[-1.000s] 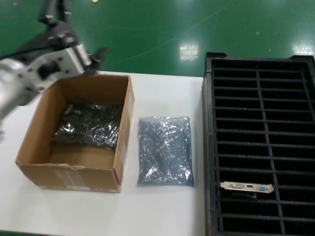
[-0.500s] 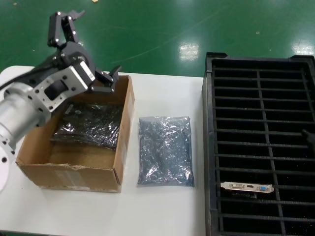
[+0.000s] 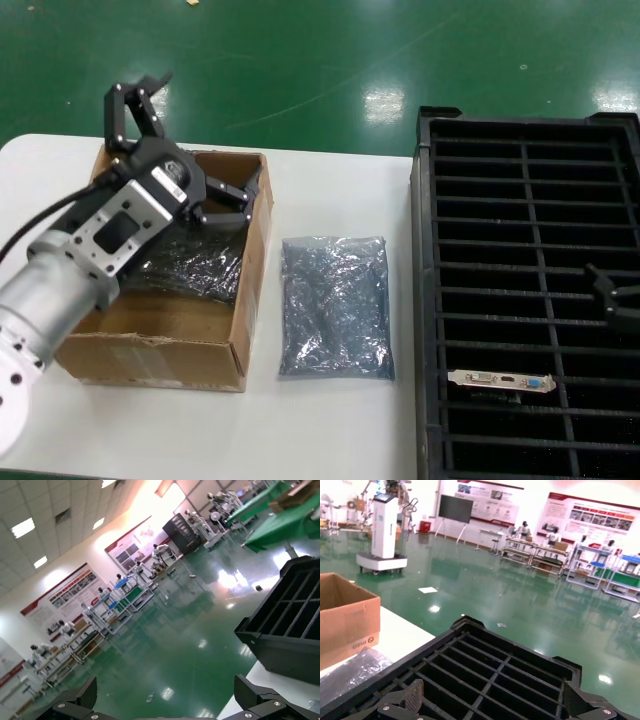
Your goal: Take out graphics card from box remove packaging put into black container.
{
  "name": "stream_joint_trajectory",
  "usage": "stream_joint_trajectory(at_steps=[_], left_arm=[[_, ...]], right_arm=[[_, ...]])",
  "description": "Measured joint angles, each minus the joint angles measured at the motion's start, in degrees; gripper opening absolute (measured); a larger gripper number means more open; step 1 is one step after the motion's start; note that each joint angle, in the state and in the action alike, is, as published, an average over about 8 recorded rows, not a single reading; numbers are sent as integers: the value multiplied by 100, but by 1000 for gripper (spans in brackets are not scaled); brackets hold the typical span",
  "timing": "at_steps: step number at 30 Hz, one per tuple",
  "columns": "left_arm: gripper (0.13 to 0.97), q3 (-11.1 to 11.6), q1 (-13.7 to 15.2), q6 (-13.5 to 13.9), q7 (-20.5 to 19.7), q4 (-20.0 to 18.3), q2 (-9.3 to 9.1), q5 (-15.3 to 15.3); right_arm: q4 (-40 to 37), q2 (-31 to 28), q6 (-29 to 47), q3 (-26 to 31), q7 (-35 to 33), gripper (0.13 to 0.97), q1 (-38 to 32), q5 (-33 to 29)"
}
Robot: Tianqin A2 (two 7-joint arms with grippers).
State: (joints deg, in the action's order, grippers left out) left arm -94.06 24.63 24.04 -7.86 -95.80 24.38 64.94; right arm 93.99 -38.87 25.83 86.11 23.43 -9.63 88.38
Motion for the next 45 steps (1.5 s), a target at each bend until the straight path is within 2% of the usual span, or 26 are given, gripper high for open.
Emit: stream_joint_trajectory(at_steps=[45], left_arm=[[966, 217, -2236, -2182, 714, 375, -653, 3467]], right_arm=[[-211, 1969, -2344, 506, -2126, 966, 875, 1339]])
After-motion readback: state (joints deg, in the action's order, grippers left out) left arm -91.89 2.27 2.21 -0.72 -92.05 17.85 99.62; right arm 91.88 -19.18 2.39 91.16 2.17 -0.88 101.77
